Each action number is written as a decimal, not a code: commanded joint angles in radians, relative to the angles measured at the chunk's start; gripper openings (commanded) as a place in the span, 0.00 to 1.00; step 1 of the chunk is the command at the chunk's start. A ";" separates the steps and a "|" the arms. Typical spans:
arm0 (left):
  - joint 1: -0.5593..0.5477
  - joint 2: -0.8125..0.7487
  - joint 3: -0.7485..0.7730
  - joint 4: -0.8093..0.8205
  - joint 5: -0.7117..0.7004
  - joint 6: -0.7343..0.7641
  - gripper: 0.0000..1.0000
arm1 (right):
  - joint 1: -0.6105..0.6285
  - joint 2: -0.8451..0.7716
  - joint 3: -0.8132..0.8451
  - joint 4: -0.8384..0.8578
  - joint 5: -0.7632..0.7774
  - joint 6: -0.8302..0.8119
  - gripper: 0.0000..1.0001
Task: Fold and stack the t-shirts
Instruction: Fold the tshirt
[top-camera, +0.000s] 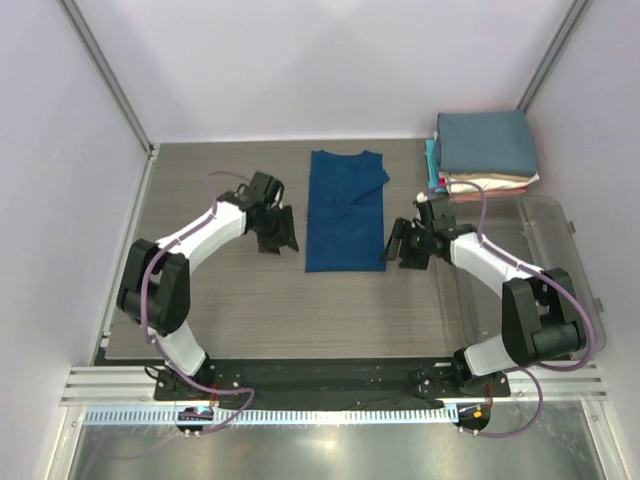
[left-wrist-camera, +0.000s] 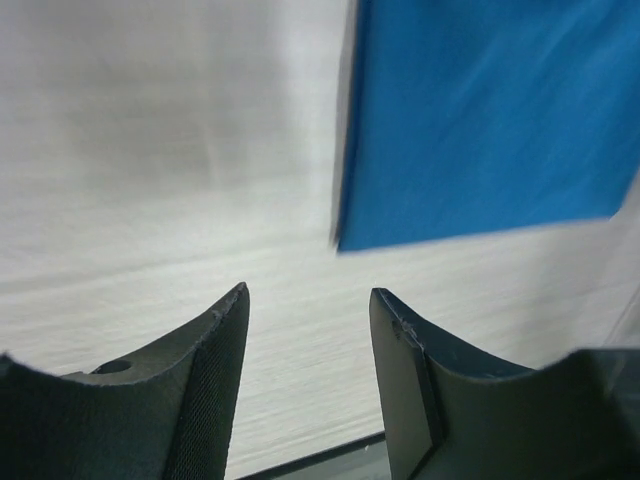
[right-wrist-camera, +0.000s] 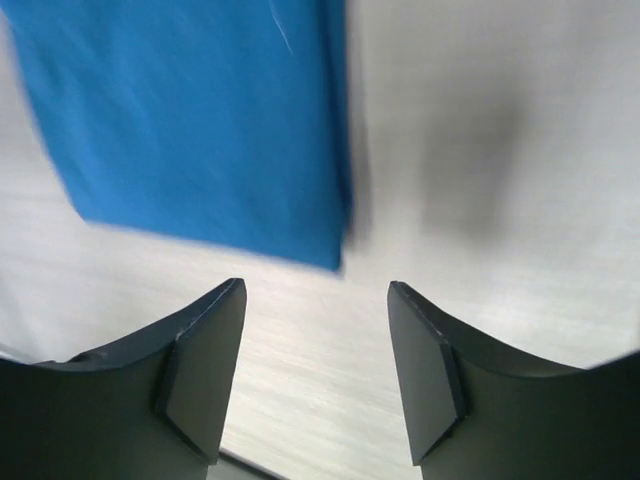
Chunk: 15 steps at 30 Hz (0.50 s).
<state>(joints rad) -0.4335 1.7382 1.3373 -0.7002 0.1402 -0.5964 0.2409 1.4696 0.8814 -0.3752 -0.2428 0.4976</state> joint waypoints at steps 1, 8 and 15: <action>-0.008 -0.110 -0.160 0.215 0.105 -0.054 0.52 | 0.015 -0.067 -0.103 0.099 -0.088 0.041 0.64; -0.013 -0.154 -0.407 0.432 0.150 -0.155 0.52 | 0.024 -0.003 -0.206 0.258 -0.124 0.071 0.60; -0.022 -0.094 -0.506 0.605 0.157 -0.238 0.51 | 0.024 0.099 -0.200 0.331 -0.087 0.058 0.54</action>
<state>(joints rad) -0.4477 1.6260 0.8459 -0.2550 0.2657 -0.7845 0.2607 1.5146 0.6762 -0.1062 -0.3630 0.5613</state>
